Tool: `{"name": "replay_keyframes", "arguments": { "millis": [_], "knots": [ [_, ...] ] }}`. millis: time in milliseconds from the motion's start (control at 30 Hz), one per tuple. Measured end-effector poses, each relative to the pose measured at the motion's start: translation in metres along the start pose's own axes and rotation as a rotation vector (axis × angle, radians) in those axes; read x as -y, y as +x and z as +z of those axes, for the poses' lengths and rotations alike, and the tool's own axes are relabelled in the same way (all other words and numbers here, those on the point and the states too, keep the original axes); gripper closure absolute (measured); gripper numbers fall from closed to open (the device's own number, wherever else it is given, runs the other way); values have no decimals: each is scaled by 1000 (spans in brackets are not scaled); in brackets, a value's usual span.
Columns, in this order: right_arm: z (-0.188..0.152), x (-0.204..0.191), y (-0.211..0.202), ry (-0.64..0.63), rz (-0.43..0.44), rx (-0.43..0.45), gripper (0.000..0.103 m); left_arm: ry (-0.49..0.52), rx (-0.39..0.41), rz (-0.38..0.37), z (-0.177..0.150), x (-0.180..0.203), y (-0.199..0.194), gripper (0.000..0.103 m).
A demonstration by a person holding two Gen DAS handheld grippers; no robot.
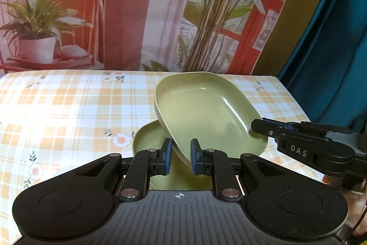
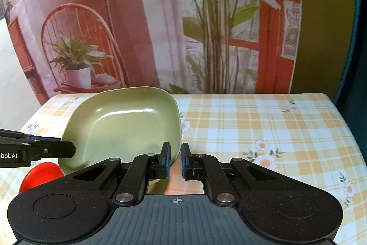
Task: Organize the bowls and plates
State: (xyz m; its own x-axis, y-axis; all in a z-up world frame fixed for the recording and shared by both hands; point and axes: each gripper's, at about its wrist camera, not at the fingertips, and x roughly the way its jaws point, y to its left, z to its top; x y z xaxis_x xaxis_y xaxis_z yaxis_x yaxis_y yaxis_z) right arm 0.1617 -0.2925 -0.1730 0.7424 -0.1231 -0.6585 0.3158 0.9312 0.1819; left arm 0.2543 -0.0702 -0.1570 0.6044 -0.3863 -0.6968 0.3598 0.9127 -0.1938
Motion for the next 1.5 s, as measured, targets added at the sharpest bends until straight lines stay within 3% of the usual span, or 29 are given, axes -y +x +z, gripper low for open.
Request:
{"name": "replay_keyframes", "arguments": {
  "millis": [433, 1500],
  "knots": [
    [-9, -19, 22, -22, 5, -48, 94, -34, -33, 14, -10, -23, 10, 85],
    [-18, -6, 34, -11, -2, -96, 94, -8, -87, 18, -22, -16, 30, 84]
  ]
}}
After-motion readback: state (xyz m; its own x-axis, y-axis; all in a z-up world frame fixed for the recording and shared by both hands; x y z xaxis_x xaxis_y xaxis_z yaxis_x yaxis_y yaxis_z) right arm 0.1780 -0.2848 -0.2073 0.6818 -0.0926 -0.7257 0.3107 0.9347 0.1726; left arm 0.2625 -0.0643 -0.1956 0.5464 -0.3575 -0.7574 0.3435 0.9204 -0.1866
